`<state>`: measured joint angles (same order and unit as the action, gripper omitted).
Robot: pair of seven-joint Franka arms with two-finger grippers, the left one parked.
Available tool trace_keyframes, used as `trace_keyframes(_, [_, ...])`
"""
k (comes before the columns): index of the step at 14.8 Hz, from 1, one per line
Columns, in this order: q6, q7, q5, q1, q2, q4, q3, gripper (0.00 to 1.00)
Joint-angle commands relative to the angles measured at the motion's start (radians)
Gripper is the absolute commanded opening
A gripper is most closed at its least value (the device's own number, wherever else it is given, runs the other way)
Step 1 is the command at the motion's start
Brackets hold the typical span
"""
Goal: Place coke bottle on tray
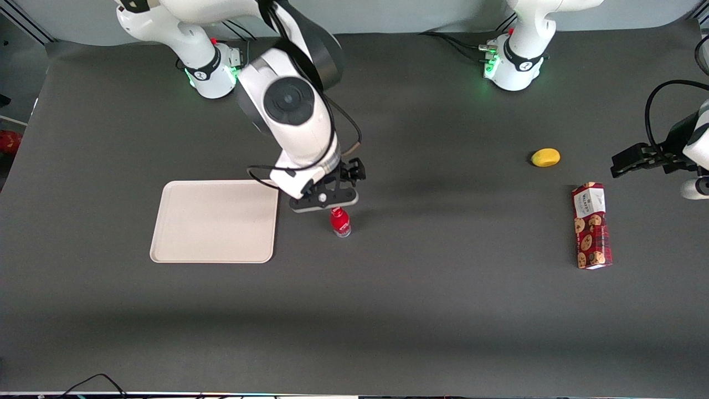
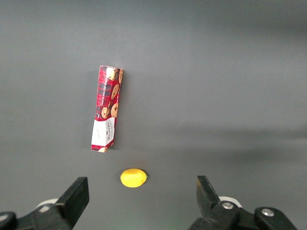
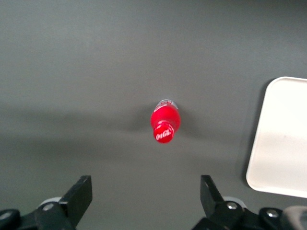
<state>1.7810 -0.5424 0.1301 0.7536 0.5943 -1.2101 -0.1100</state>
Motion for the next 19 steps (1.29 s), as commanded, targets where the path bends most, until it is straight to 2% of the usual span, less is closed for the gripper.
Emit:
trace_keyframes(1, [0.069, 0.018, 0.011, 0.000, 0.031, -0.044, -0.007, 1.00])
trace_keyframes(9, [0.199, 0.027, 0.002, 0.000, 0.134, -0.065, -0.020, 1.00])
trace_keyframes(19, [0.227, 0.042, 0.017, 0.003, 0.160, -0.080, -0.030, 1.00])
